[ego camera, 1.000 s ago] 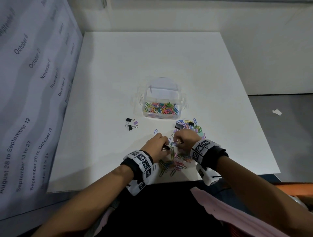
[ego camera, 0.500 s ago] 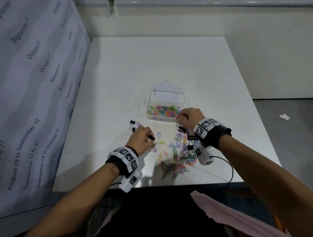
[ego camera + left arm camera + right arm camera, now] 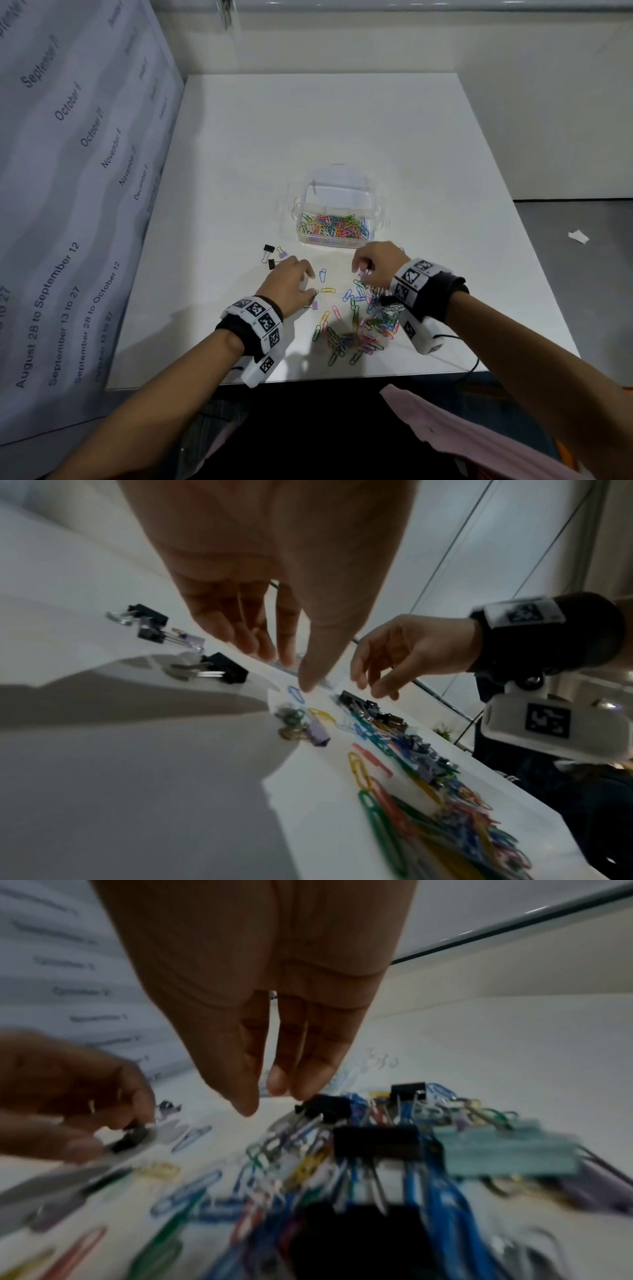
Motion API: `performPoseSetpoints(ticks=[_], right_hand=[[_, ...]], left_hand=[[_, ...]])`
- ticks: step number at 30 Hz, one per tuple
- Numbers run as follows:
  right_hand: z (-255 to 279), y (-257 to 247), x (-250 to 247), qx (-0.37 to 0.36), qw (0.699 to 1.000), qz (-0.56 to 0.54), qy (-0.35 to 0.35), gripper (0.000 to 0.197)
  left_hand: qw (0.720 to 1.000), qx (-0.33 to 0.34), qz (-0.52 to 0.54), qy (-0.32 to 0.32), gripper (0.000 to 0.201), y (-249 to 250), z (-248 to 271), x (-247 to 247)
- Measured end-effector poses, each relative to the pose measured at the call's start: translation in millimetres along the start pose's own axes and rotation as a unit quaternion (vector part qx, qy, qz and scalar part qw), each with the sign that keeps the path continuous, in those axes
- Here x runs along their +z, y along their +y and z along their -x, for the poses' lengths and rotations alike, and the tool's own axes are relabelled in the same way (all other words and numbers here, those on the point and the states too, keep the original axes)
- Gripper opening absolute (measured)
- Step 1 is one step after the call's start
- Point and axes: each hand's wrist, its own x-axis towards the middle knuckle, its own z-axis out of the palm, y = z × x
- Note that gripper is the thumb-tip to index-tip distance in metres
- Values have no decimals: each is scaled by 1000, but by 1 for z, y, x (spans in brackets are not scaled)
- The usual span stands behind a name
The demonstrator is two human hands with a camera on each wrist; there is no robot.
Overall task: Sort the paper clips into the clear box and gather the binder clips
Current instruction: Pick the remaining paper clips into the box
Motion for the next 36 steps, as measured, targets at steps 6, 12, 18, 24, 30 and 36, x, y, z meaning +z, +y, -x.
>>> performPoseSetpoints(ticks=[6, 12, 18, 24, 30, 36], right_hand=[[0, 14, 14, 41, 999, 20, 16, 32], [-8, 19, 9, 80, 995, -6, 56, 29], [-6, 19, 3, 76, 995, -10, 59, 32], [7, 0, 8, -3, 1000, -8, -4, 32], [4, -17, 33, -22, 994, 34, -97, 56], [-4, -28, 38, -35, 999, 0, -42, 42]], left_hand=[[991, 64, -37, -115, 20, 9, 8, 14], [991, 78, -44, -104, 16, 8, 11, 12], [986, 95, -50, -125, 23, -4, 16, 12], [990, 98, -44, -89, 21, -16, 21, 9], [998, 58, -23, -27, 18, -25, 18, -9], [998, 48, -45, -24, 20, -25, 18, -5]])
